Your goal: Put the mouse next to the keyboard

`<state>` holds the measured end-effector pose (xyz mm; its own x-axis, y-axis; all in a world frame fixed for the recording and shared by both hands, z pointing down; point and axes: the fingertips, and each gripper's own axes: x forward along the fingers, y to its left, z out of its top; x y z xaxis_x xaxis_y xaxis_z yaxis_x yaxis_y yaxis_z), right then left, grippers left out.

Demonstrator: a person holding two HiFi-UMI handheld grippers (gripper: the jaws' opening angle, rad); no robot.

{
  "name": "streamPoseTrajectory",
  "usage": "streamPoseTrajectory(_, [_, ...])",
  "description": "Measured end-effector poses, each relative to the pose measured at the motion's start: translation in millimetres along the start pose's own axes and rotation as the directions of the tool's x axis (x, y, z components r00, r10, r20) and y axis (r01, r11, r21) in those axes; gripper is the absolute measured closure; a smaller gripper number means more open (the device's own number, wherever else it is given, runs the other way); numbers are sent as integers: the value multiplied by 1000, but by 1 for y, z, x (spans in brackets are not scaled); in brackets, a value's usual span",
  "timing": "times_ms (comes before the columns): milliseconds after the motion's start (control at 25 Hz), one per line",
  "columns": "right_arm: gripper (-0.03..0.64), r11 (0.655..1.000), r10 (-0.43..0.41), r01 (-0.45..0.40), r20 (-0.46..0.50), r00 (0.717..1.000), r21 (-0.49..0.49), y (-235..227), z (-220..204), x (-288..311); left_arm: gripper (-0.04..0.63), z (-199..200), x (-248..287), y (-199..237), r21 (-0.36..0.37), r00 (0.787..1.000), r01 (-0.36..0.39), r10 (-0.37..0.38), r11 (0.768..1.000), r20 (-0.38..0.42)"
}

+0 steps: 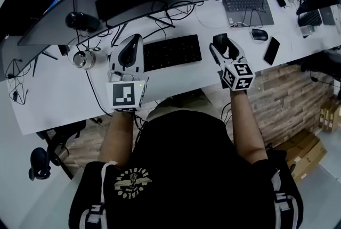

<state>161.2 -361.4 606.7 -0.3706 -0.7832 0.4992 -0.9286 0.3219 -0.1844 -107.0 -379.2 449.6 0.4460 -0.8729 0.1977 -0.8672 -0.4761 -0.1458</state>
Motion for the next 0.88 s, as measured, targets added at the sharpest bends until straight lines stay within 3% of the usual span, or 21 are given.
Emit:
streamPoseTrajectory(240, [330, 1000, -19, 21, -139, 990, 17, -14, -45, 30, 594, -8, 3, 8, 0, 999, -18, 18, 1000, -36])
streamPoseTrajectory(520, [330, 993, -37, 67, -288, 957, 97, -31, -98, 54, 594, -20, 4, 18, -11, 997, -52, 51, 999, -65])
streamPoseTrajectory(880, [330, 994, -58, 86, -368, 928, 60, -34, -123, 72, 594, -30, 3, 25, -23, 991, -74, 71, 997, -110])
